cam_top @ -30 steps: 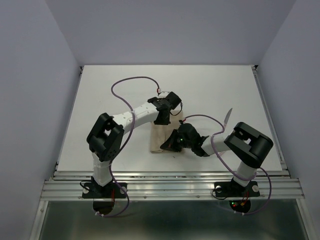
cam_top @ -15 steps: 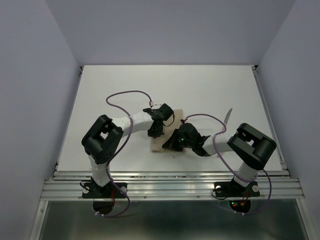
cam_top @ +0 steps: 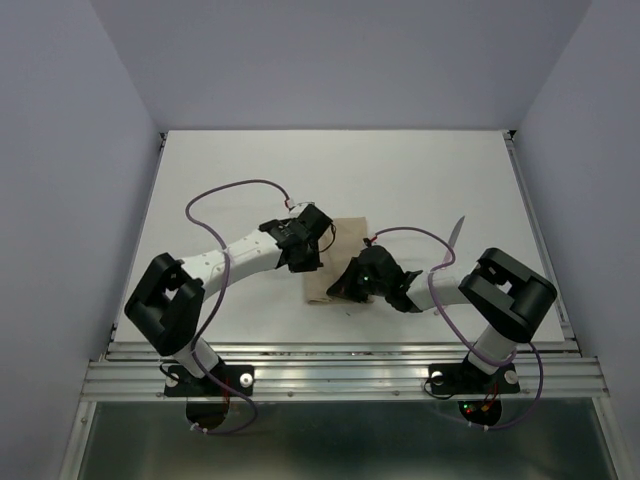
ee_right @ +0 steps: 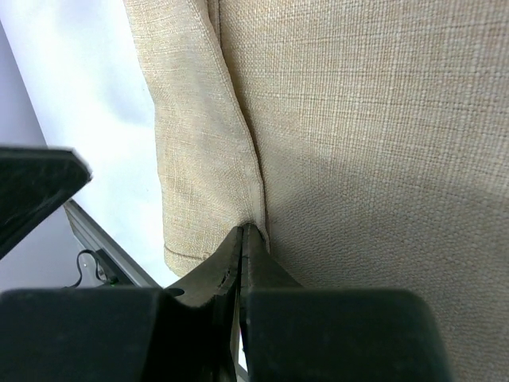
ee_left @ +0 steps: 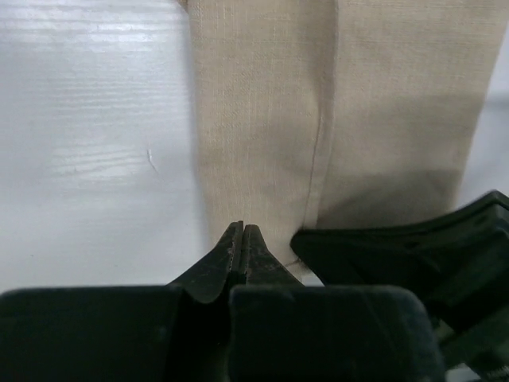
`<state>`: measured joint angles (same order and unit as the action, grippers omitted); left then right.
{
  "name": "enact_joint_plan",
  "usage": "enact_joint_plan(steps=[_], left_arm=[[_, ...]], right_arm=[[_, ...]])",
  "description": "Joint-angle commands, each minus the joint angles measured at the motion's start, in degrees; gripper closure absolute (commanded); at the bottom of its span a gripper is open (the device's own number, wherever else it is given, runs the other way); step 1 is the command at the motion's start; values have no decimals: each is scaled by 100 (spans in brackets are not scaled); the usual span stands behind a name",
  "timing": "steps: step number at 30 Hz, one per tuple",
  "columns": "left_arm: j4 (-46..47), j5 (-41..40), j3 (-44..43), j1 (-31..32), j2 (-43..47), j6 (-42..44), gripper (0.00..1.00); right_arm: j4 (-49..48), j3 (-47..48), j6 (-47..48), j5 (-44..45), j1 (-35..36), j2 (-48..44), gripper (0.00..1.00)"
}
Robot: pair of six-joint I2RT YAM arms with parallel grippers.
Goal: Fold the napkin into a case and place the utensils inside
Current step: Smooth out the 2/3-rectangle-folded napkin at the center of the board.
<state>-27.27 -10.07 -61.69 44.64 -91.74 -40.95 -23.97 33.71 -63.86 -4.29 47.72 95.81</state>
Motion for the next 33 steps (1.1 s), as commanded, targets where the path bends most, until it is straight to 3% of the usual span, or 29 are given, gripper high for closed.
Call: enact_joint_plan(steps=[1, 7, 13, 19, 27, 33], left_arm=[[290, 504, 455, -17, 376, -62, 100], [1013, 1349, 1185, -17, 105, -159, 100], [1040, 1306, 1186, -17, -239, -150, 100], [433, 778, 1001, -8, 543, -185, 100], [775, 1427, 1660, -17, 710, -220, 100], [1074, 1464, 1836, -8, 368, -308, 100]], right_arm=[[419, 74, 163, 280, 18, 113, 99], [437, 144, 172, 280, 18, 140, 99], [489, 171, 198, 289, 18, 105, 99], [516, 162, 198, 333, 18, 69, 99], [498, 232, 207, 289, 18, 184, 99], [507, 241, 251, 262, 18, 166, 99]])
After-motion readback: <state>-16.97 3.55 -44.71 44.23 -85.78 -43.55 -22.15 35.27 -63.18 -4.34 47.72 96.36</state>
